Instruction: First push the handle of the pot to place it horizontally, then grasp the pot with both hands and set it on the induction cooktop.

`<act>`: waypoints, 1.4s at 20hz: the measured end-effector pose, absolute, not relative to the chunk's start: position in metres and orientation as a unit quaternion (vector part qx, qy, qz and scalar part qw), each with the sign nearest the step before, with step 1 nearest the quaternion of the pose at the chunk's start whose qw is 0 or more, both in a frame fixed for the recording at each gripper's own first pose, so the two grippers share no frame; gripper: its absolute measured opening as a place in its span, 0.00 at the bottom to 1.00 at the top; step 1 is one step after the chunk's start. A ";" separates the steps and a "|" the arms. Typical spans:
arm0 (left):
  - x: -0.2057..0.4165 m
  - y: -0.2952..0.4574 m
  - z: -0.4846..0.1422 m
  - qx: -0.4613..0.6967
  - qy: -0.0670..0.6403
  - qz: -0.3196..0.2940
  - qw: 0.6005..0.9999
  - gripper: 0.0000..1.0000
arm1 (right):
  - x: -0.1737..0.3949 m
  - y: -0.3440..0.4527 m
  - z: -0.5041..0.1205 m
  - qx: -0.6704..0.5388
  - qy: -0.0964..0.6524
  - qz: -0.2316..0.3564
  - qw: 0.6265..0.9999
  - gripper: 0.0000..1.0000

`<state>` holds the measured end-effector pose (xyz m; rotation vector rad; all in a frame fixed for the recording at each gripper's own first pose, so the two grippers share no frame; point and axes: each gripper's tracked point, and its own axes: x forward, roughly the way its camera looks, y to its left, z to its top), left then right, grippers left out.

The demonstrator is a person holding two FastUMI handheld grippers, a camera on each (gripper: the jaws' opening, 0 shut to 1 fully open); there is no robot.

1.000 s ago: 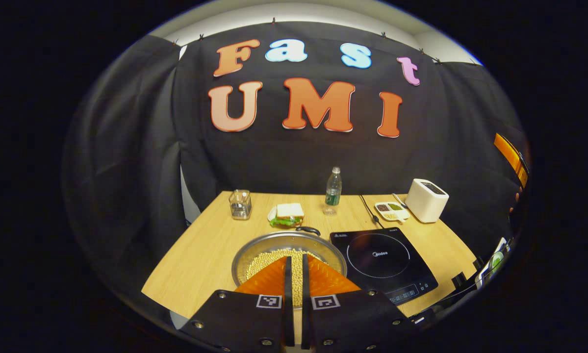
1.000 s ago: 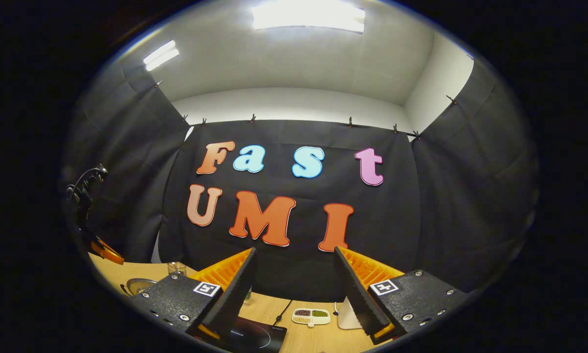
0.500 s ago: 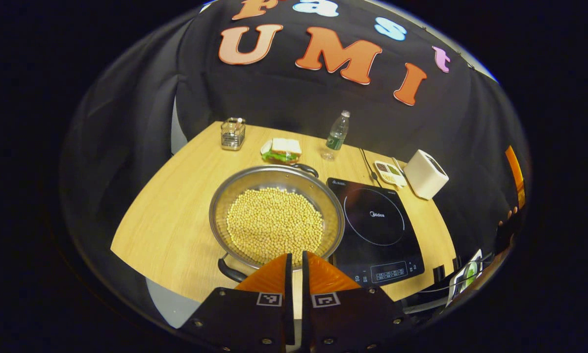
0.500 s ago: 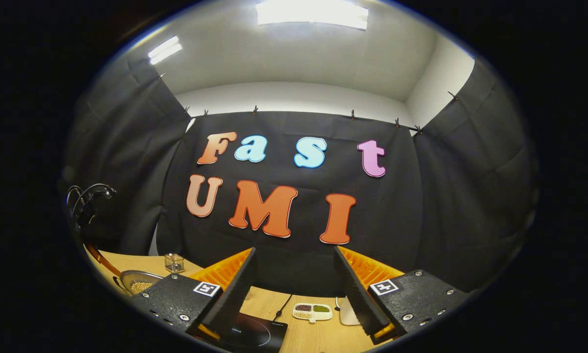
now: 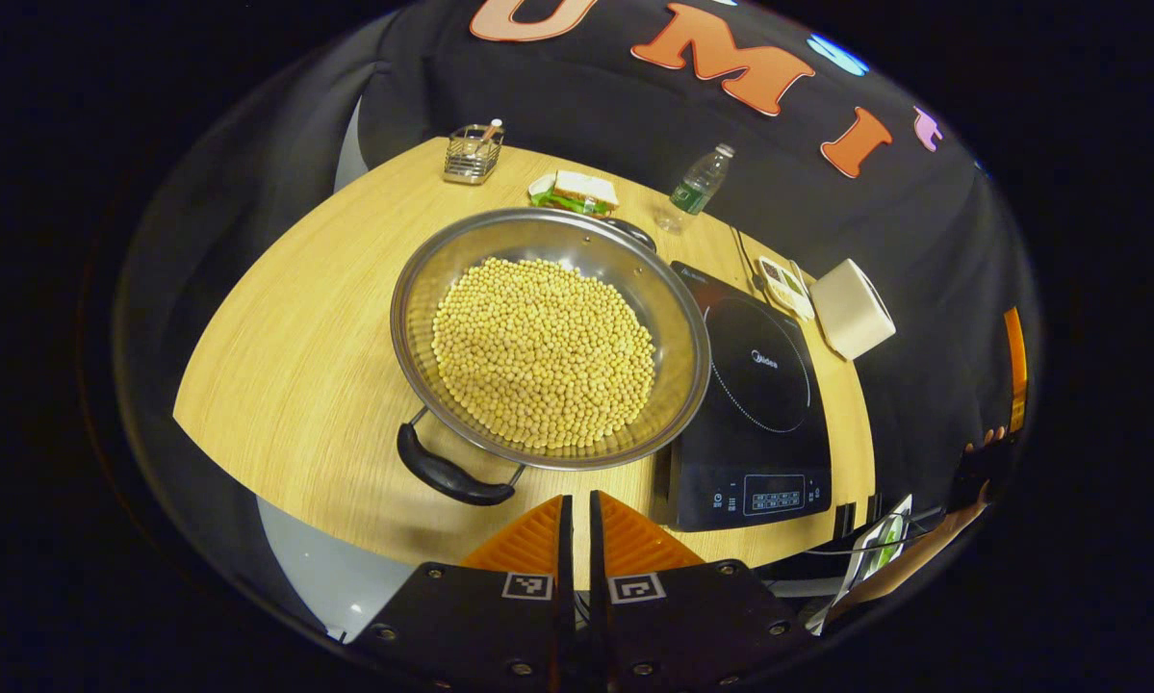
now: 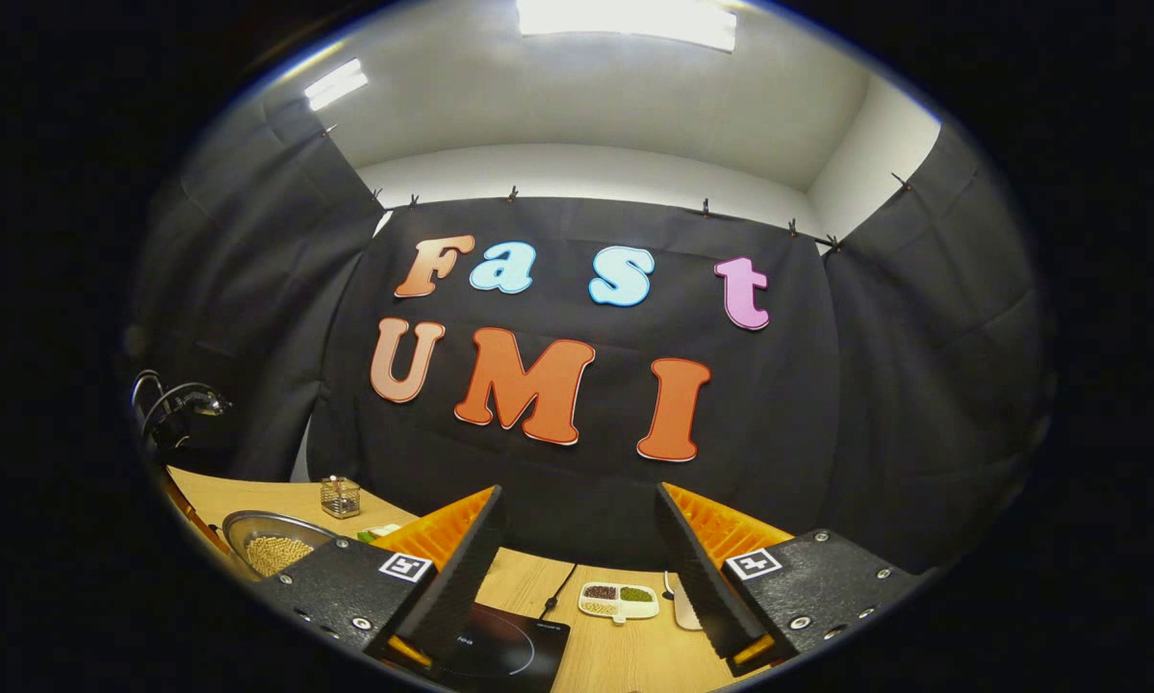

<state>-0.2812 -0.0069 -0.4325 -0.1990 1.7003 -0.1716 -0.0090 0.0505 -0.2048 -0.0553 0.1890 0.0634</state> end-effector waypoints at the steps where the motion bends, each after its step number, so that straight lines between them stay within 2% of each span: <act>1: -0.284 -0.004 -0.436 -0.086 0.753 -0.072 0.648 0.06 | -0.010 0.052 -0.207 -0.025 0.097 0.032 0.994 0.95; 9: -0.289 0.011 -0.460 -0.085 0.770 -0.046 0.631 0.04 | -0.012 0.058 -0.225 -0.023 0.110 0.030 0.993 0.95; 28: -0.260 0.070 -0.488 -0.015 0.755 0.020 0.655 0.01 | -0.010 0.071 -0.273 0.009 0.161 0.038 0.986 0.95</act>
